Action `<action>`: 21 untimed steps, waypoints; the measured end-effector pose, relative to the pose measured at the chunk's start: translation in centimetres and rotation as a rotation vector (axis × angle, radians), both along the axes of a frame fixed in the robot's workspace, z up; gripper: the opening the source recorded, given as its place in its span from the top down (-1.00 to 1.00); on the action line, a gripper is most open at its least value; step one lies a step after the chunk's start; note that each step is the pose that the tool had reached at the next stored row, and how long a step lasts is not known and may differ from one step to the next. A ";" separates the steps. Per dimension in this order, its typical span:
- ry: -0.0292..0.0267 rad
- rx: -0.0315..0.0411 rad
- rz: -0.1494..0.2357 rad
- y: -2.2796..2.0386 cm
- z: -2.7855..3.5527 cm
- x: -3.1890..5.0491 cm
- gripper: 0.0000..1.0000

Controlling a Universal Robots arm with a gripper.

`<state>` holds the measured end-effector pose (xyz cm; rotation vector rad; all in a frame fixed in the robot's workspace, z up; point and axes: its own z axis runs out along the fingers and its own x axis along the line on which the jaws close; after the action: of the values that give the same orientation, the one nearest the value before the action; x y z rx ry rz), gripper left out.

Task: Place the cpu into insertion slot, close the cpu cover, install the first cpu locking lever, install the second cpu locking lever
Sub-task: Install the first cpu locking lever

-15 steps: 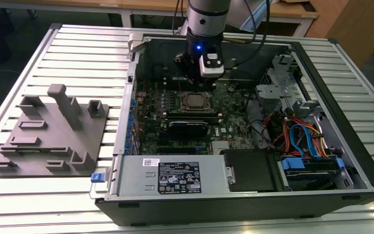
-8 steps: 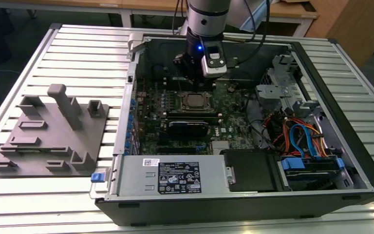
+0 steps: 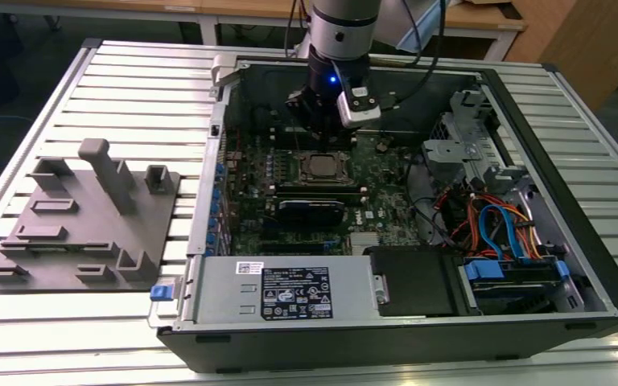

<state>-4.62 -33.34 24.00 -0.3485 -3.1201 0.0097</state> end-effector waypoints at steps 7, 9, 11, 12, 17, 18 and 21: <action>0.0000 0.0000 0.089 0.00 0.00 0.00 0.80; 0.0000 0.0000 0.113 0.00 0.00 0.00 0.80; 0.0000 0.0000 0.123 0.00 0.00 -0.01 0.80; 0.0000 0.0000 0.123 0.00 0.00 -0.01 0.80; 0.0000 0.0000 0.124 0.00 0.00 0.00 0.80; 0.0000 0.0001 0.124 0.00 0.00 0.00 0.80; 0.0000 0.0000 0.124 0.00 0.00 0.00 0.80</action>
<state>-4.62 -33.34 24.00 -0.1551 -3.1360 0.0099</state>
